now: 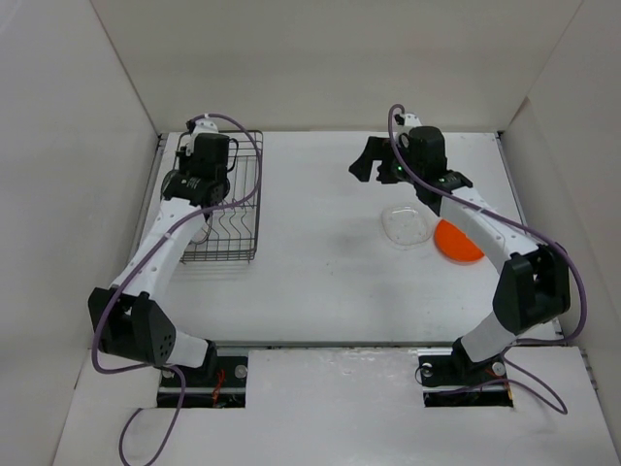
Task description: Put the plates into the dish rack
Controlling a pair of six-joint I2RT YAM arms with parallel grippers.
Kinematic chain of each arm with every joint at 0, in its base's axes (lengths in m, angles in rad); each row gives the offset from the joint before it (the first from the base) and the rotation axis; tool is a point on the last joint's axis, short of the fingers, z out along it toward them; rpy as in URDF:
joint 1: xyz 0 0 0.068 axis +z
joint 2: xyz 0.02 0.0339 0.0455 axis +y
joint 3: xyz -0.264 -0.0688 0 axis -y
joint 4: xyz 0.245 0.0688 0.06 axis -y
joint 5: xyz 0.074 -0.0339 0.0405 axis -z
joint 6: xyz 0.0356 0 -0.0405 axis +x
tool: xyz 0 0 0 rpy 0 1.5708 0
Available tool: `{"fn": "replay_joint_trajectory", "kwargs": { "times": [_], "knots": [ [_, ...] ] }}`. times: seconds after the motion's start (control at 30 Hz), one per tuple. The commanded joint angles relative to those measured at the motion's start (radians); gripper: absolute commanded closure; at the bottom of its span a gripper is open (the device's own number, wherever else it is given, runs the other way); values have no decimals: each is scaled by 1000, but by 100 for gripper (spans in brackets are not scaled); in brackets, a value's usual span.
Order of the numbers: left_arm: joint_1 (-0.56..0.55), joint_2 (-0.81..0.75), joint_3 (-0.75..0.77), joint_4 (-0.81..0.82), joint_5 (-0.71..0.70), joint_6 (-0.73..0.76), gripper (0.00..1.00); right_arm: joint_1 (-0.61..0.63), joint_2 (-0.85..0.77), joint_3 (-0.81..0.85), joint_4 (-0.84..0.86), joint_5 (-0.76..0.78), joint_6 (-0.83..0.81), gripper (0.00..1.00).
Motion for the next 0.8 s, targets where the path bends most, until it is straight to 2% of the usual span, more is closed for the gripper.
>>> {"fn": "replay_joint_trajectory", "kwargs": {
  "times": [0.0,0.53,0.6,0.63,0.77],
  "knots": [
    [2,-9,-12,21,-17,-33,100,-12,-23,-13,3,11,-14,0],
    [2,70,-86,21,102,-61,100,-55,-32,-3,-16,-8,-51,0],
    [2,70,-86,12,122,-61,89,-76,-23,-2,-37,9,-91,0],
    [2,70,-86,12,138,-61,78,-85,-9,10,-37,27,-100,0],
    [2,70,-66,3,179,-52,70,-195,66,45,-86,-75,-192,0]
  ]
}}
